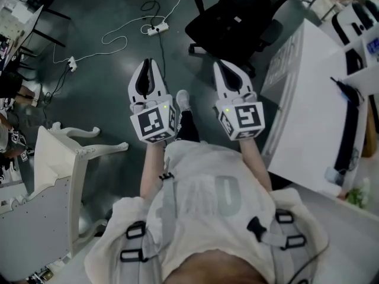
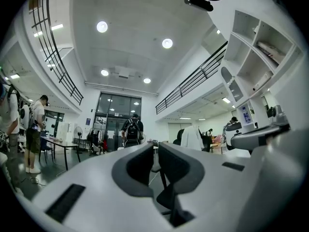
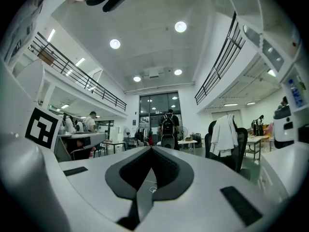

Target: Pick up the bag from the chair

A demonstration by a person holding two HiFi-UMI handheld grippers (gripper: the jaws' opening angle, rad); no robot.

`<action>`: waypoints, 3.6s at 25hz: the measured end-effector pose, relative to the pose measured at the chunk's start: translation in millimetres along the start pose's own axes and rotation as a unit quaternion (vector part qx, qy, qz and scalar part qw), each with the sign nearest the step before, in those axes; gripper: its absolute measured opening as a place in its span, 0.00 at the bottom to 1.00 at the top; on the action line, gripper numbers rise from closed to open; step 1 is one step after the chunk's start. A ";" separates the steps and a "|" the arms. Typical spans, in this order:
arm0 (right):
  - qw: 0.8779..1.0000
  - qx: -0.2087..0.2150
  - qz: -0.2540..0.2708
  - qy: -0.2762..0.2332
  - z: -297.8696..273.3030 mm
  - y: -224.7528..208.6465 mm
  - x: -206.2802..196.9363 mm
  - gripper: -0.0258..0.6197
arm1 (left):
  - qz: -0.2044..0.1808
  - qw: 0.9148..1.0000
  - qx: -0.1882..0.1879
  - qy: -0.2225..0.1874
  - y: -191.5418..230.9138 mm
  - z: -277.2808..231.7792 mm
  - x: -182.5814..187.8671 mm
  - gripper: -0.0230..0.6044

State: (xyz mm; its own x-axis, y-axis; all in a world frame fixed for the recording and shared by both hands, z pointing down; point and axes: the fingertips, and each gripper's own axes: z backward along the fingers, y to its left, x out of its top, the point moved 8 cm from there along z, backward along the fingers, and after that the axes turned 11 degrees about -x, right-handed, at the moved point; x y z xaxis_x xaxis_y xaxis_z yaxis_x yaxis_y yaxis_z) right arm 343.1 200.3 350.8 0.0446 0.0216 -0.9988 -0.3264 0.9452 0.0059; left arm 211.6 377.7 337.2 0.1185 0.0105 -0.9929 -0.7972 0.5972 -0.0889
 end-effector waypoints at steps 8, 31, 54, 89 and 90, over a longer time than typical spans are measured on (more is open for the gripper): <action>1.000 0.031 -0.005 -0.001 -27.3 -2.7 -9.9 0.05 | 0.025 0.999 -0.021 -0.006 14.7 -43.4 -10.4 0.09; 0.999 0.007 0.015 0.046 -296.7 -5.2 -9.4 0.05 | 0.042 0.997 -0.071 -0.006 154.9 -259.8 -34.0 0.09; 0.994 0.055 0.021 0.097 -476.6 20.5 -43.1 0.05 | 0.078 0.996 -0.010 0.047 264.5 -365.4 -99.1 0.09; 0.992 -0.117 -0.007 0.050 -460.9 -183.1 -34.1 0.05 | 0.034 0.989 -0.143 0.024 116.5 -508.5 -72.5 0.09; 0.989 -0.139 -0.009 0.048 -451.1 -192.5 -34.0 0.05 | 0.032 0.986 -0.161 0.023 106.0 -514.4 -71.6 0.09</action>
State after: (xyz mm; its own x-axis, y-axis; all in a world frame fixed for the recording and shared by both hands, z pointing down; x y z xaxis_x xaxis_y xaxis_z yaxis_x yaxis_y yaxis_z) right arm -21.5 -129.4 361.4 -0.0324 -0.0369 -0.9988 -0.5741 0.8187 -0.0116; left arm -185.8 27.6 358.1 0.0401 -0.0003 -0.9992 -0.9498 0.3104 -0.0382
